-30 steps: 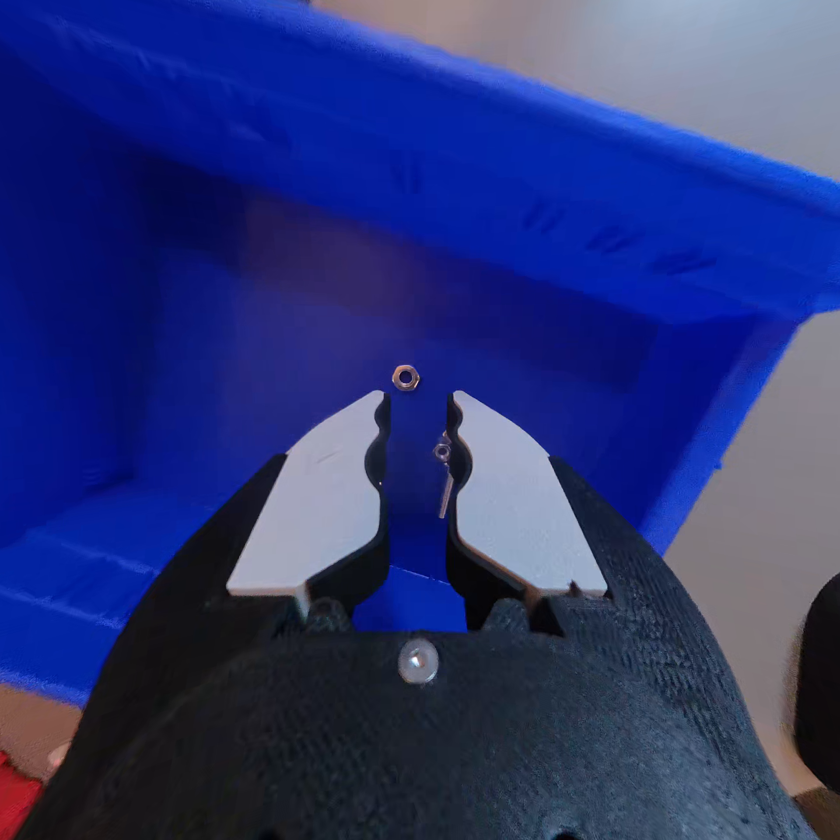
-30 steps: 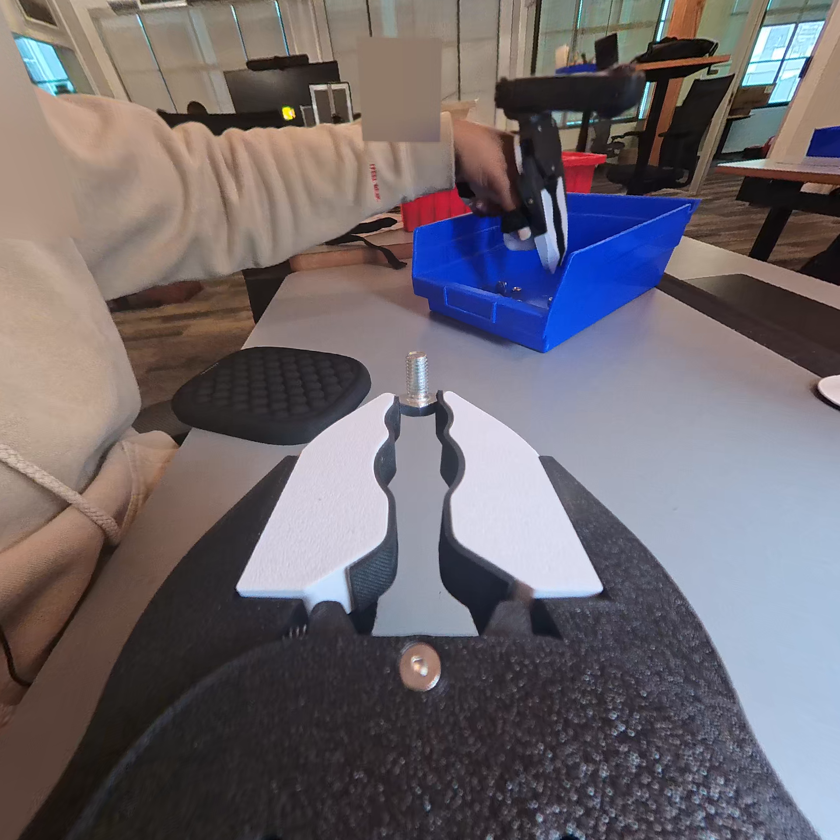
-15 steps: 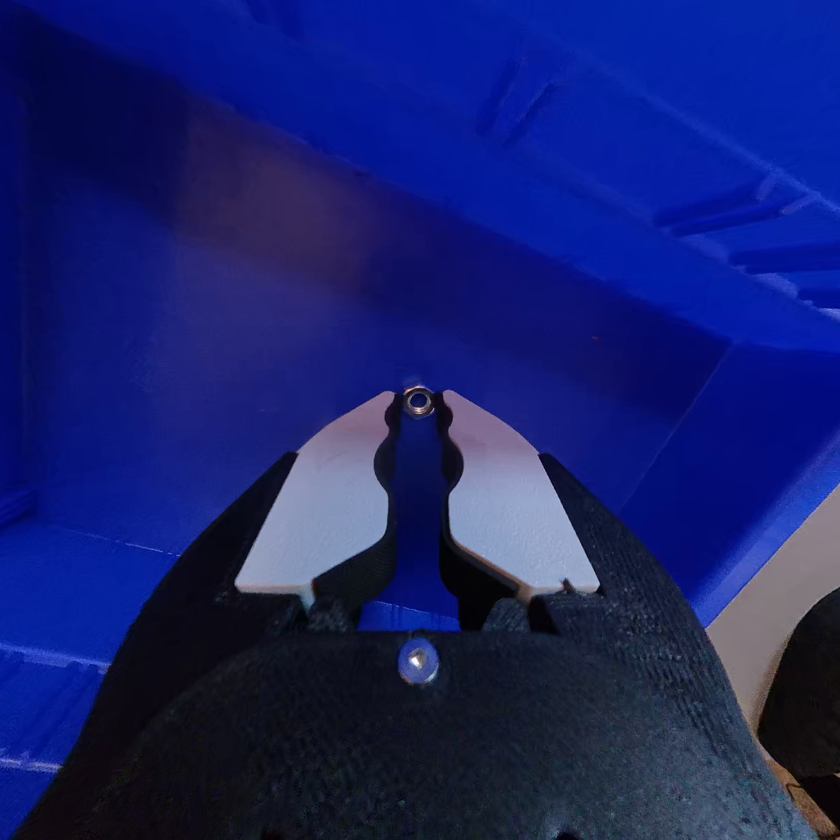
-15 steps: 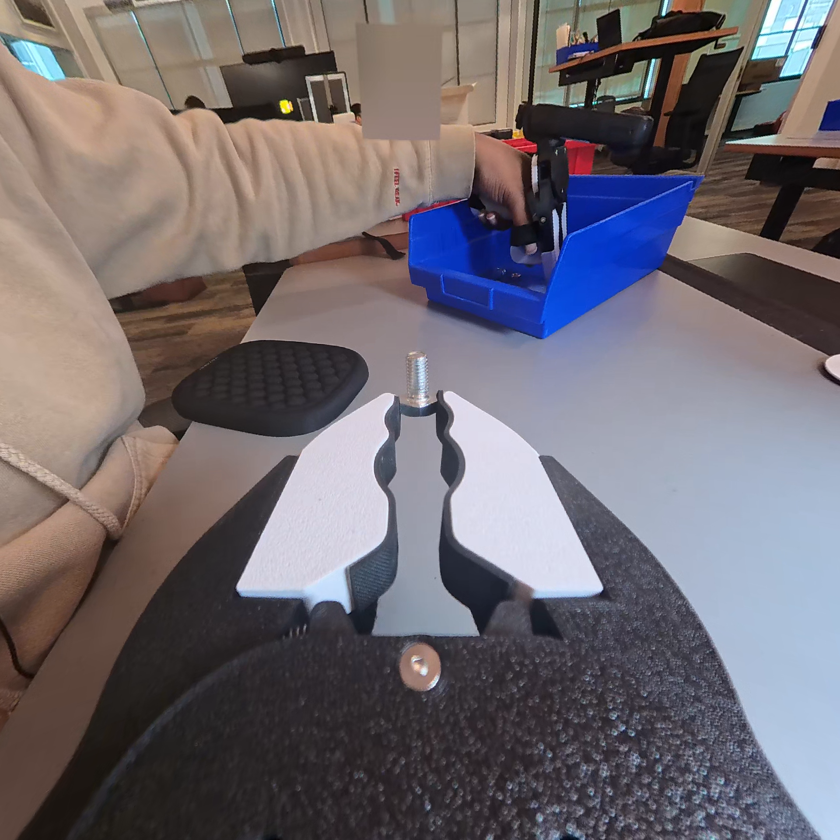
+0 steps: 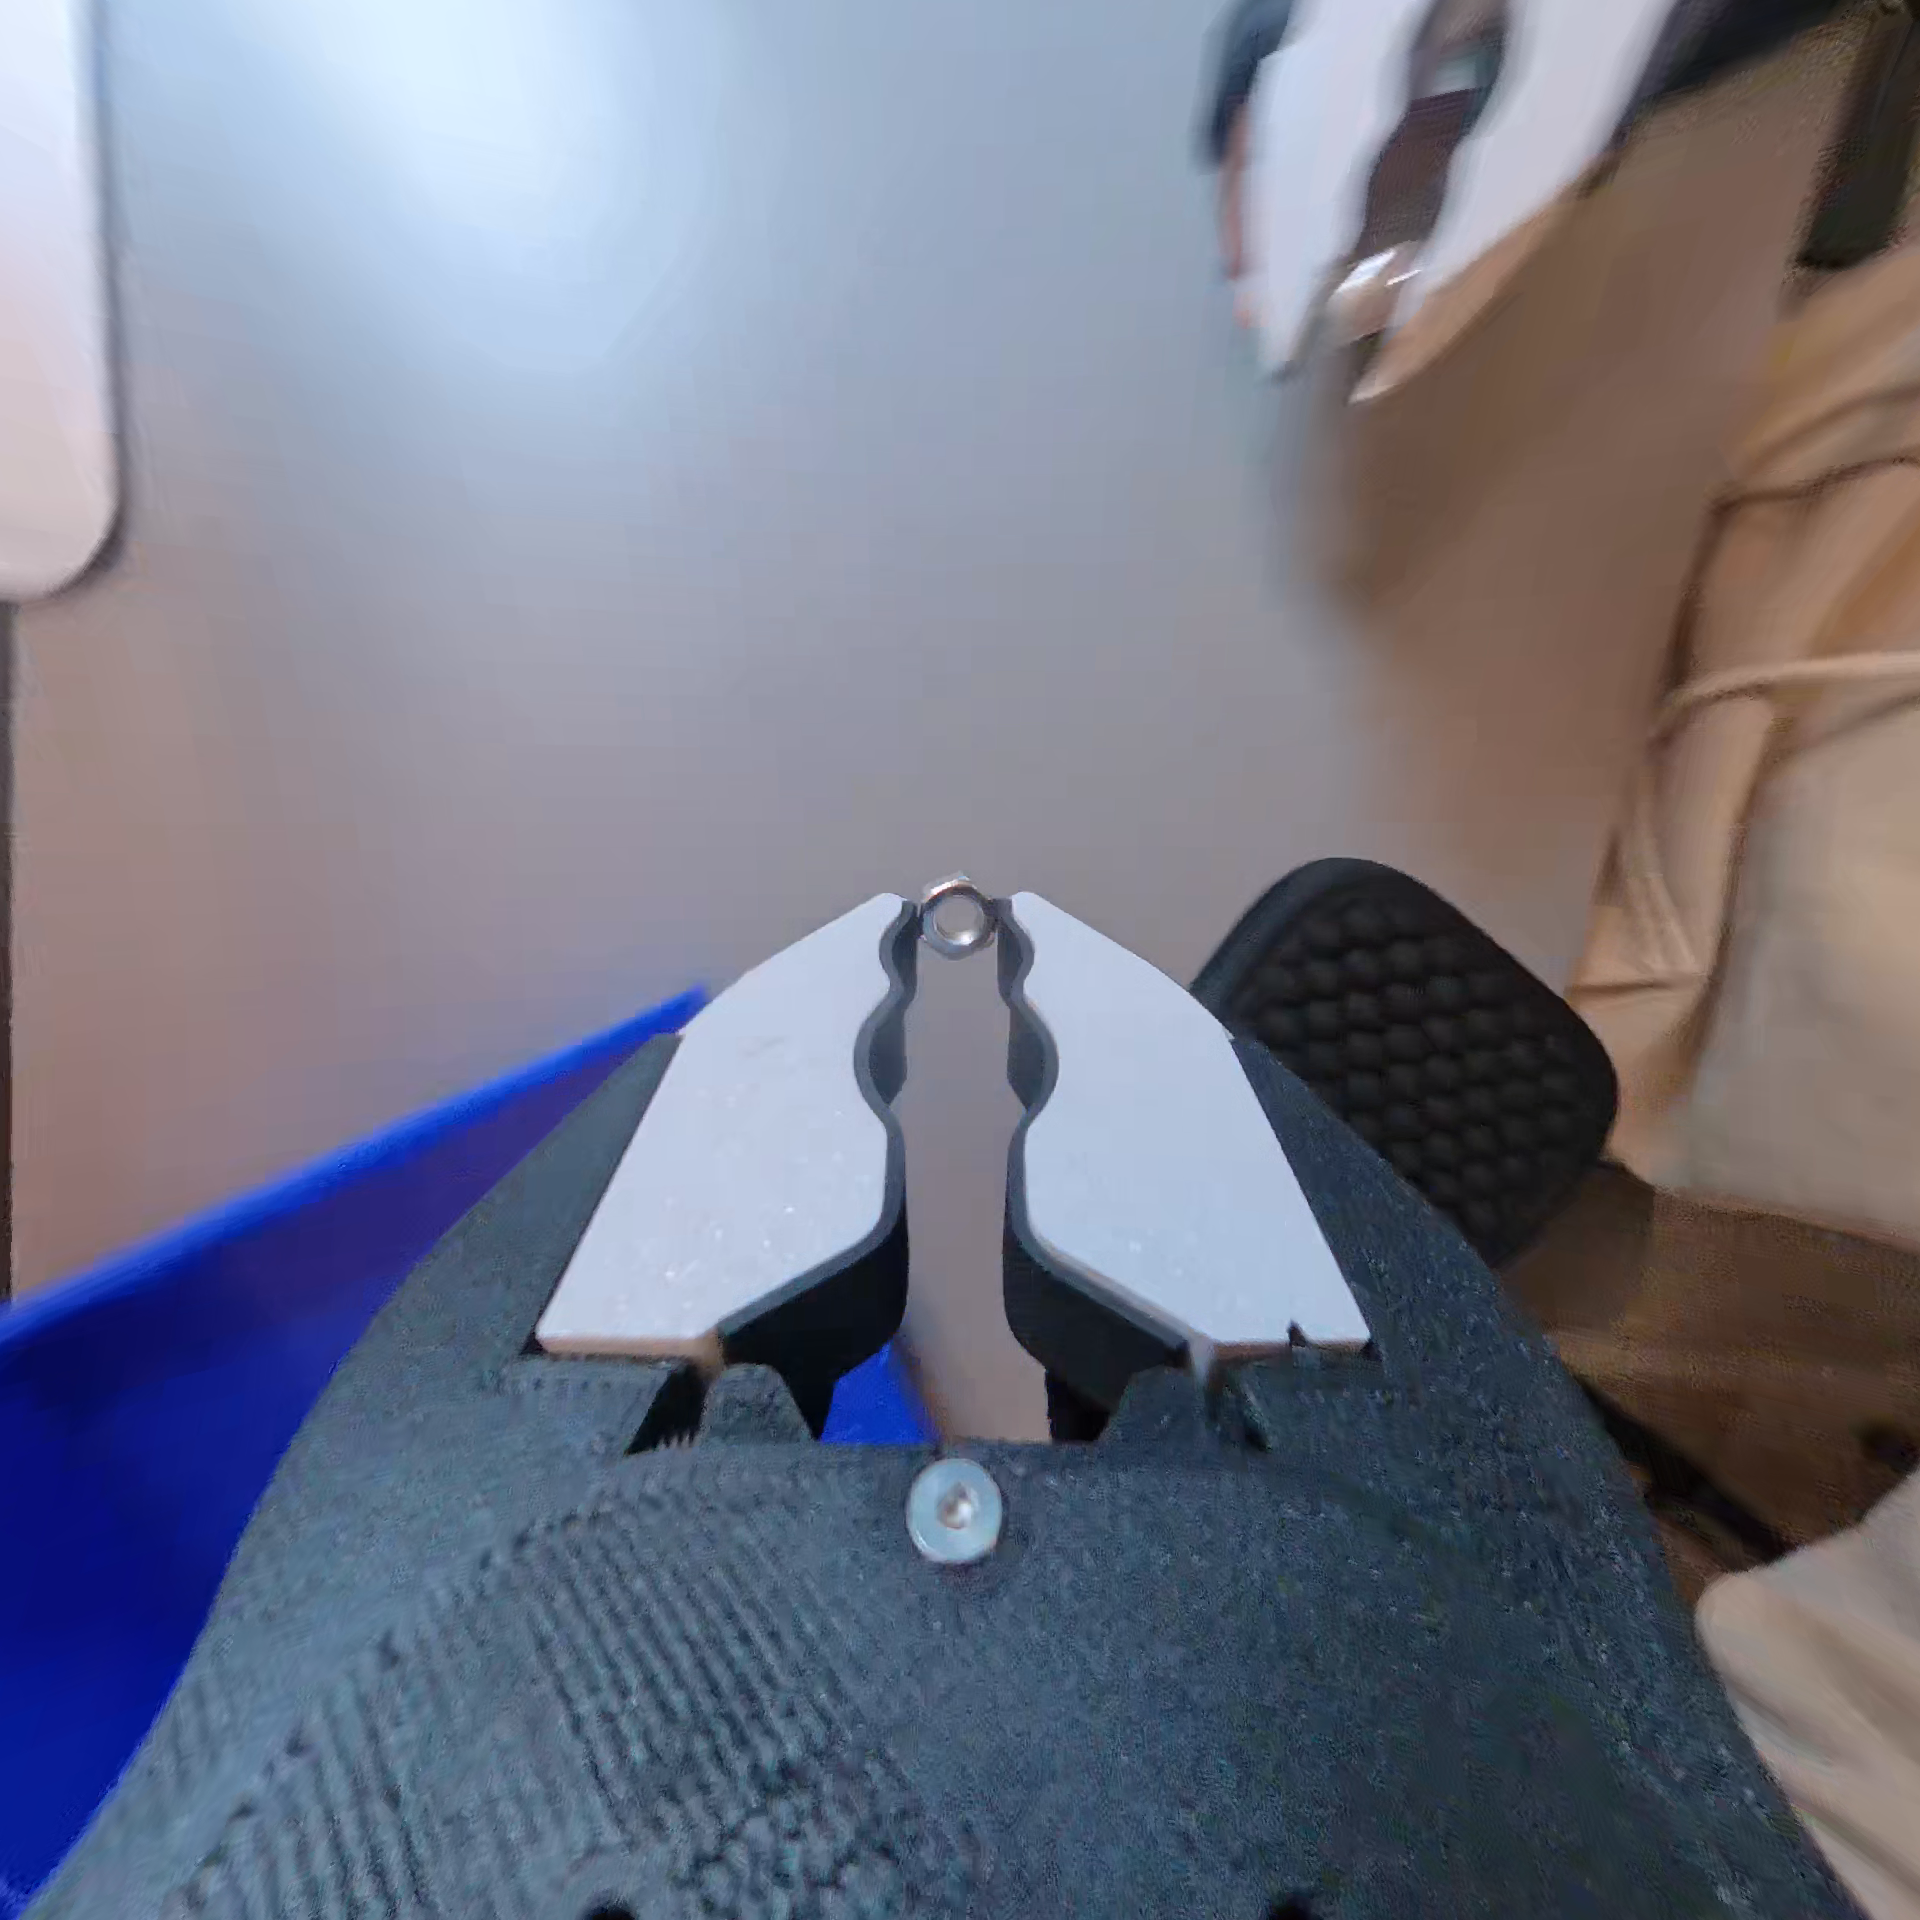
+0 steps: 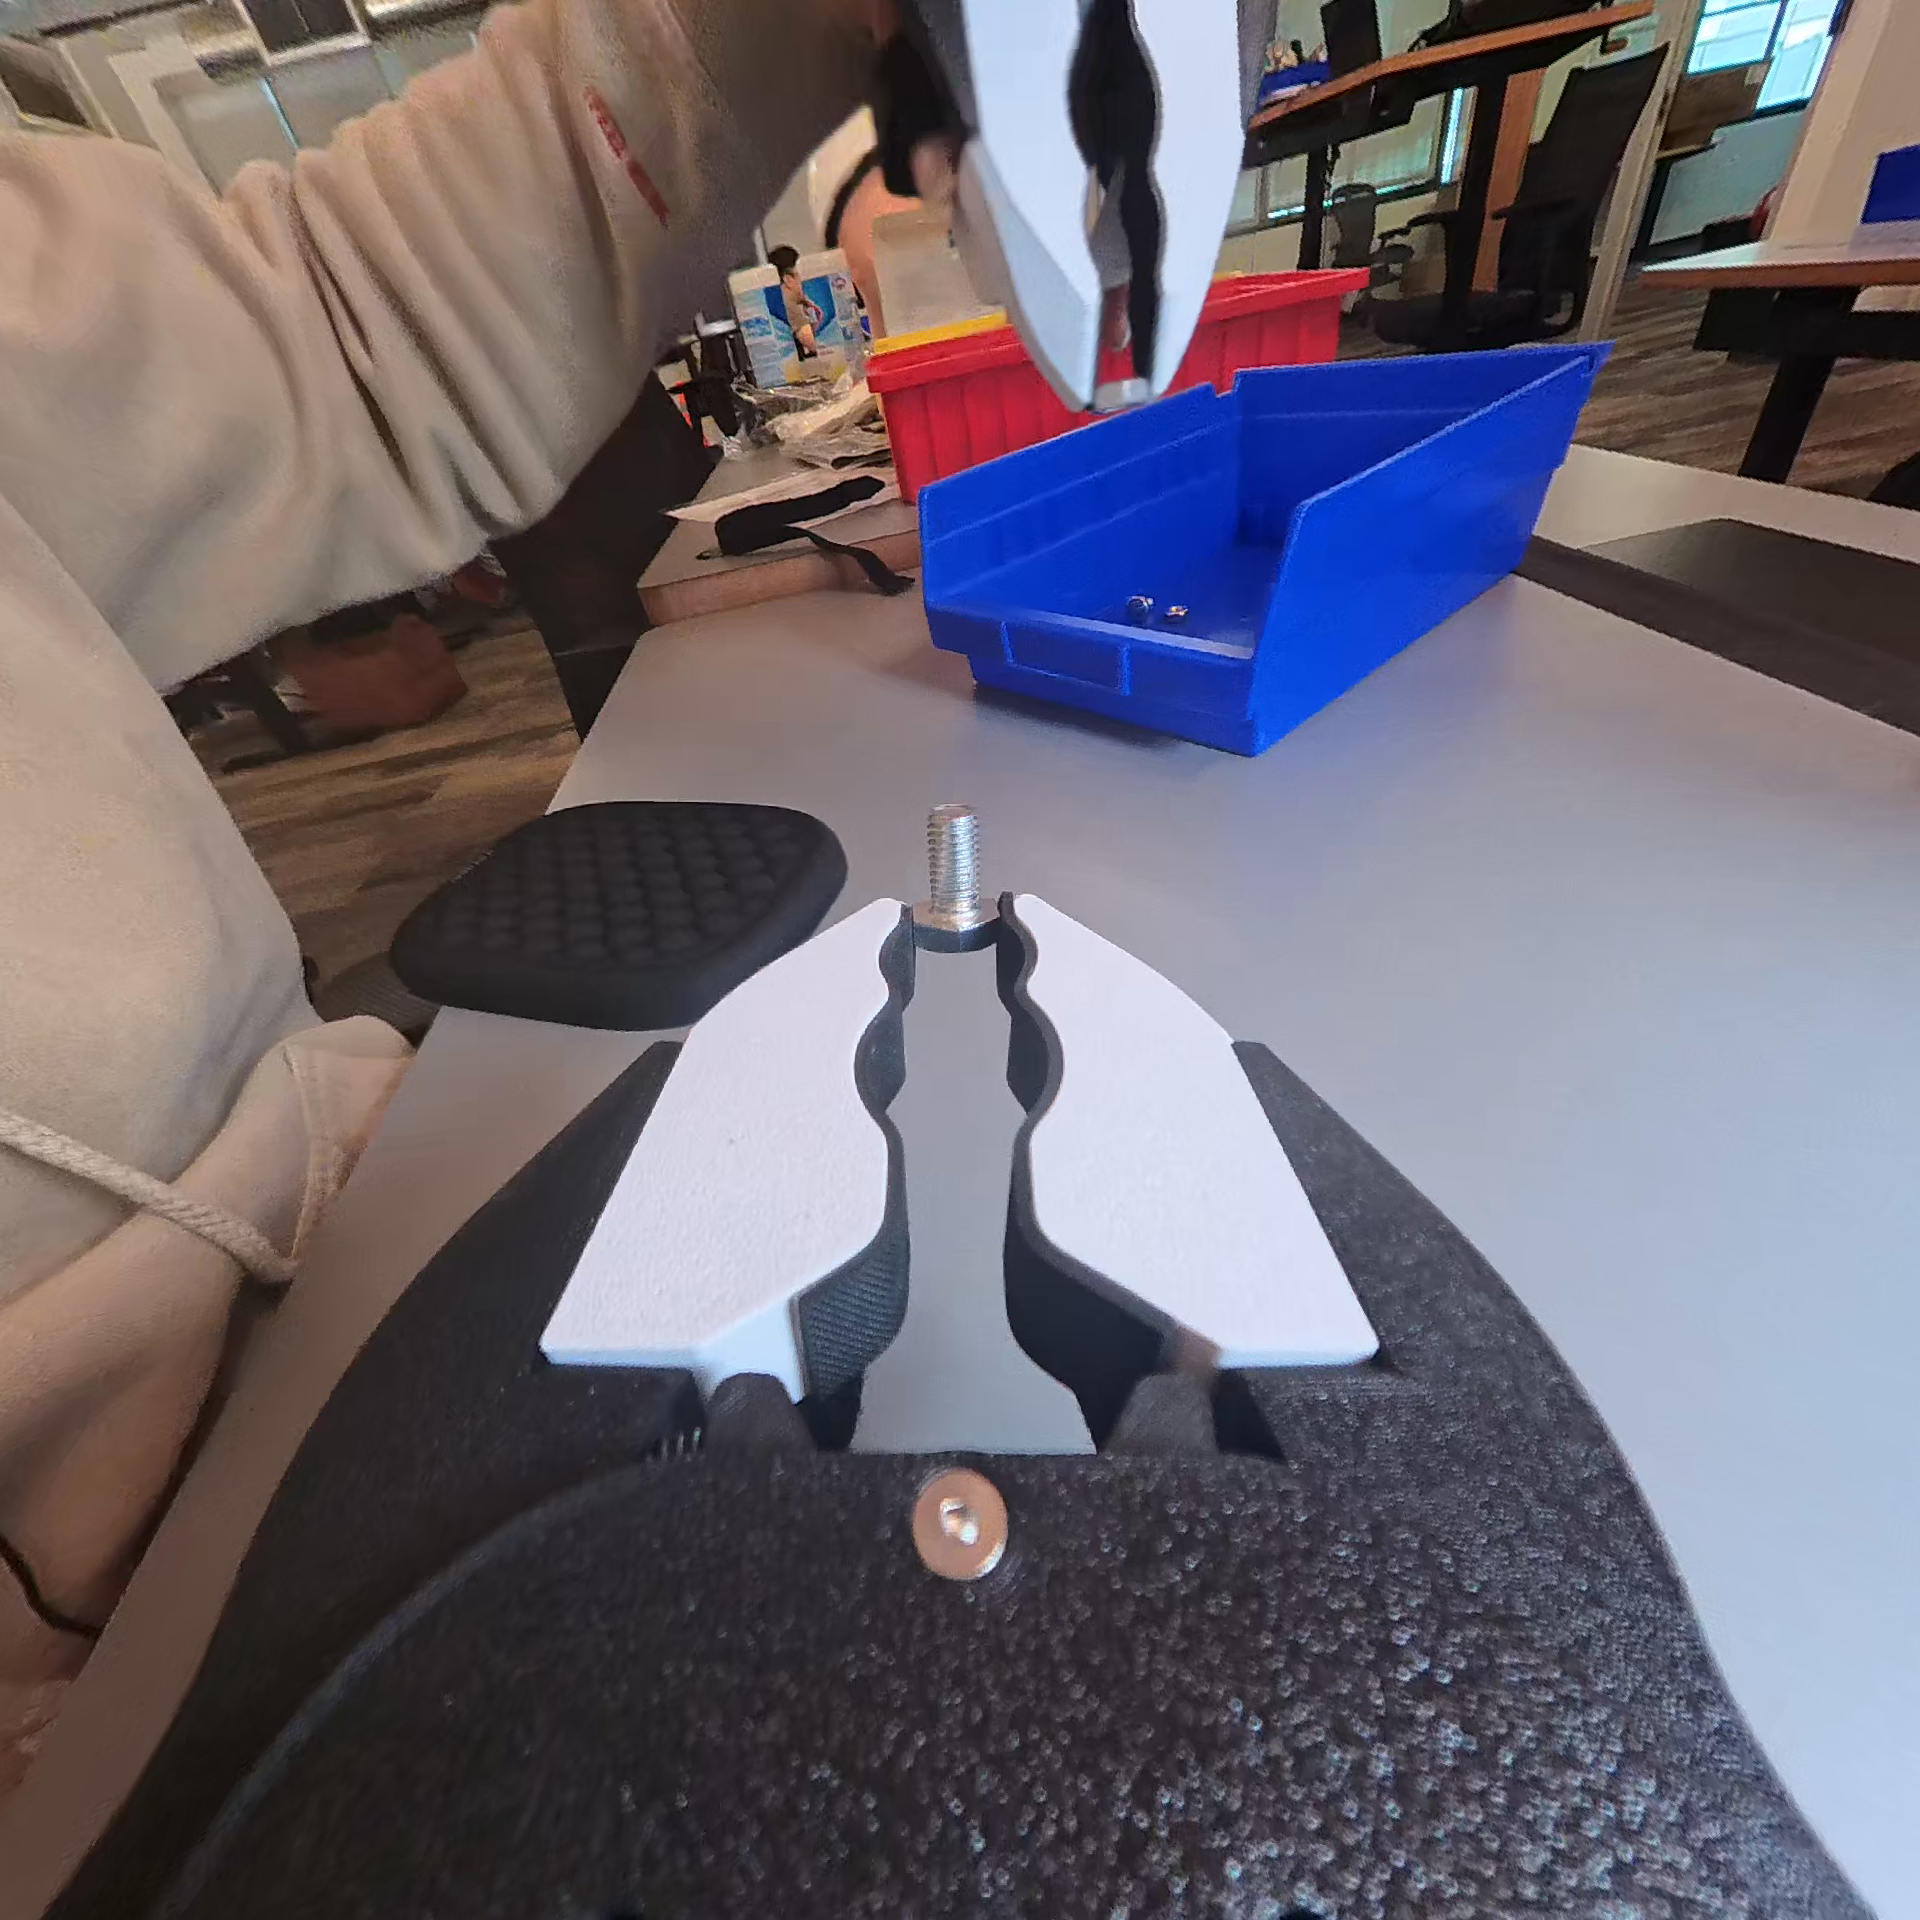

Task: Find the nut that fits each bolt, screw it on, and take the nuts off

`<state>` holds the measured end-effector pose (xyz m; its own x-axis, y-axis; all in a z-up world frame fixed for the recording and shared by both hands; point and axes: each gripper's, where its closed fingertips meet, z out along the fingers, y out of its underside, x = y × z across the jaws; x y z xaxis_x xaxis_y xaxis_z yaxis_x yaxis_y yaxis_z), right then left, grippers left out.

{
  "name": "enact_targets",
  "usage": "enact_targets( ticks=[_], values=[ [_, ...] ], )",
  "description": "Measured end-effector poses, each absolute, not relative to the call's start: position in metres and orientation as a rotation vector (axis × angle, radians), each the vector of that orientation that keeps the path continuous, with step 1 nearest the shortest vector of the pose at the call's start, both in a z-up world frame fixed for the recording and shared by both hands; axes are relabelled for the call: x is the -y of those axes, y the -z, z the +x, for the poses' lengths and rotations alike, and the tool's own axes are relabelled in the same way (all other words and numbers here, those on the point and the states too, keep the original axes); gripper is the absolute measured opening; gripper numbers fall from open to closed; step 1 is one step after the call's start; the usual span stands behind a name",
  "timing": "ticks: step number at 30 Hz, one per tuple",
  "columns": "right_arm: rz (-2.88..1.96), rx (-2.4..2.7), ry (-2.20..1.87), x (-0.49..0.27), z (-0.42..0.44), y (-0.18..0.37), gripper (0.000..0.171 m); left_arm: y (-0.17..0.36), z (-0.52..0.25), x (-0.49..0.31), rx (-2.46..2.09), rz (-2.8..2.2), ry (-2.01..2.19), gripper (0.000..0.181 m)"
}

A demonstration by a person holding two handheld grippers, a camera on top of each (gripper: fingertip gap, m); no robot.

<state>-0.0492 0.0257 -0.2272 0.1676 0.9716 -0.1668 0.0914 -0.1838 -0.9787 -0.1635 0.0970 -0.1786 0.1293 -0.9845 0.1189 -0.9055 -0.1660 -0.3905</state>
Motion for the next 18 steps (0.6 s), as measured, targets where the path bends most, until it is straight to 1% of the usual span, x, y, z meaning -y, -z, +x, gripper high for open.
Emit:
enact_targets(
  ticks=[4,8,13,18],
  values=[
    [-1.502,1.092,-1.139,-0.019,-0.058,0.229,0.015,0.175,-0.110,-0.049,-2.153,-2.017,0.562,0.015],
    [-1.504,1.089,-1.142,-0.013,-0.065,0.229,0.015,0.176,-0.070,-0.024,-2.327,-1.892,0.578,0.015],
    [-1.454,1.059,-1.160,-0.012,-0.062,0.218,0.015,0.181,-0.044,-0.015,-2.422,-1.823,0.584,0.015],
    [-1.419,1.028,-1.171,-0.013,-0.058,0.209,0.015,0.188,-0.036,-0.010,-2.469,-1.800,0.600,0.015]
  ],
)
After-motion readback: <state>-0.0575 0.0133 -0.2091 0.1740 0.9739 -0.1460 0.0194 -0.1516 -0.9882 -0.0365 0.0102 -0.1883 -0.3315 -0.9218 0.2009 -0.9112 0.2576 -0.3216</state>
